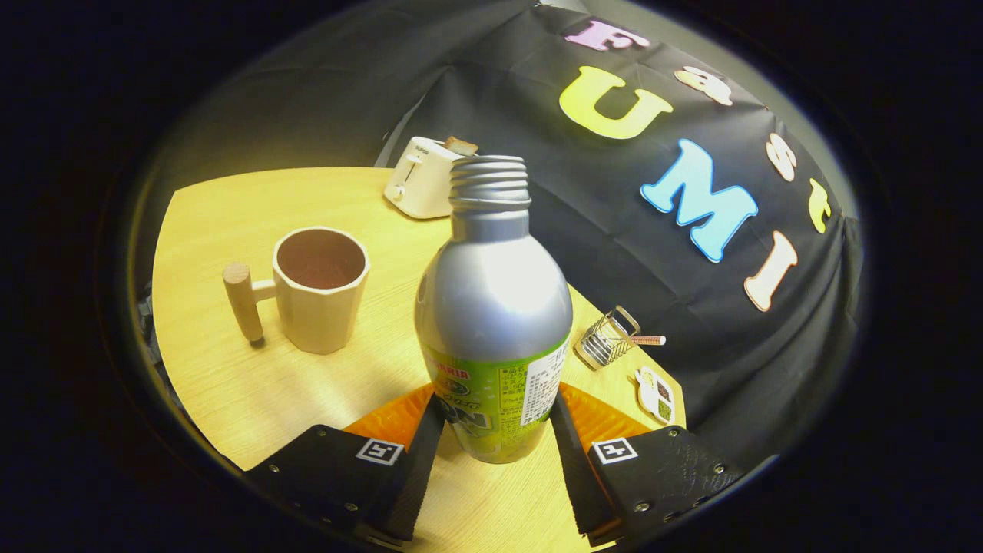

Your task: Take the bottle from table, then pour the juice into the cup, finally place the bottle on the coaster

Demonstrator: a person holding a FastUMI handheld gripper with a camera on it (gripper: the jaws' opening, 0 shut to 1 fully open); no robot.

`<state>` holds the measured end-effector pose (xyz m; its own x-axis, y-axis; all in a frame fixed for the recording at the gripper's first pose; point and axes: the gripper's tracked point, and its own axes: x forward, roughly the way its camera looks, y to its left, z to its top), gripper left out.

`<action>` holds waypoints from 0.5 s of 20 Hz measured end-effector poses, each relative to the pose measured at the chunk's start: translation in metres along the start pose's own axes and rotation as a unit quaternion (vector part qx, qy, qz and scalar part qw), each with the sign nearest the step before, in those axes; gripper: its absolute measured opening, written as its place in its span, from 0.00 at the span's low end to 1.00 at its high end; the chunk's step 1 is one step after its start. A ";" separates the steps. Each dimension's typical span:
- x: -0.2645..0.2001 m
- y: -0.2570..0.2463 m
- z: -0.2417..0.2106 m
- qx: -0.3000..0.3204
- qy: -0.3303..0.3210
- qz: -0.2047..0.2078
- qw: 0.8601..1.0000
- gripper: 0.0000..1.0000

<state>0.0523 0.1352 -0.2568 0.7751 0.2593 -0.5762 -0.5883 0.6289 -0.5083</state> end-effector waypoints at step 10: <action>0.007 0.020 -0.003 -0.093 0.041 0.003 0.995 0.75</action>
<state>0.0453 0.1470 -0.2732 0.7539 0.1977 -0.6265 -0.6321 0.4785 -0.6095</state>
